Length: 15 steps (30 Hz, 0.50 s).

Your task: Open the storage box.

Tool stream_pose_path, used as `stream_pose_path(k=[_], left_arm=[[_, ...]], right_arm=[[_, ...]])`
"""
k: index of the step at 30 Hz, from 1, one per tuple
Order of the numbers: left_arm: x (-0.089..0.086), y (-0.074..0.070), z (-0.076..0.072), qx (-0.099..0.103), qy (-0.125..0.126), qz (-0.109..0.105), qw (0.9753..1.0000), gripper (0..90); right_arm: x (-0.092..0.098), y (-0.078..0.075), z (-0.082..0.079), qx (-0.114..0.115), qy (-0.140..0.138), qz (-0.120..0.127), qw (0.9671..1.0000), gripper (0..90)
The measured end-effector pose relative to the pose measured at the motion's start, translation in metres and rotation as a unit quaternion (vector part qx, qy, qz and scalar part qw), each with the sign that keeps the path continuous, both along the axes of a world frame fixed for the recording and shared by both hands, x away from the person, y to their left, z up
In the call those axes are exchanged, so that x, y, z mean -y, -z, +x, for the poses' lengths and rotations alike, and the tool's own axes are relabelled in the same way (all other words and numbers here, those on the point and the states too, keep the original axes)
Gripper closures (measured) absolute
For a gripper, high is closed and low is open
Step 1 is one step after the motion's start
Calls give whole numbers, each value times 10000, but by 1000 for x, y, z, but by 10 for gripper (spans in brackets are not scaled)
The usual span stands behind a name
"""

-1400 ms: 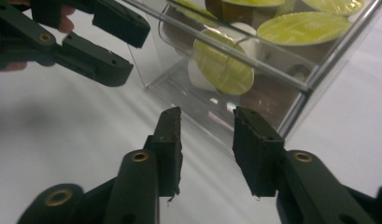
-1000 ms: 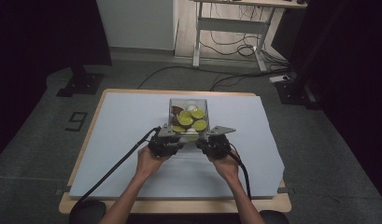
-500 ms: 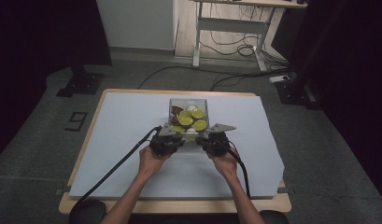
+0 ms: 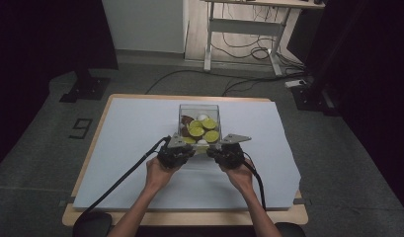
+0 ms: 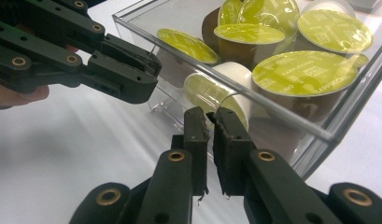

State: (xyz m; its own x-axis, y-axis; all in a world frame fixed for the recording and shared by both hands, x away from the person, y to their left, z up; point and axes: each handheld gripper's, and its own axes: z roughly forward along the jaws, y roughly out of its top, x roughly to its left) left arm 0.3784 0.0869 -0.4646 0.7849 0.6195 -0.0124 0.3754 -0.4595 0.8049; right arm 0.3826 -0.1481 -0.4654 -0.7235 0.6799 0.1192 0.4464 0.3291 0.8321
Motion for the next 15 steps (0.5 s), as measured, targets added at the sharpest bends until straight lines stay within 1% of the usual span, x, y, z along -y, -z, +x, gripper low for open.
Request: stream_pose_path(k=[1,4,8,11,15], left_arm=[[0,0,-1,2,8,7,10000,788],[-1,0,-5,2,53,6,10000,794],[-1,0,-9,-1,86,5,10000,801],[-2,0,-13,-19,113,19,9999,804],[-2,1,-16,-27,122,13,9999,806]], right_arm=[[0,0,-2,-31,-3,16,10000,834],[0,-1,-6,-29,-10,-26,10000,834],[-1,-2,-11,-2,-4,-87,10000,834],[-1,-2,-16,47,-54,-166,9998,832],[0,-2,-20,45,-88,-166,9998,832]])
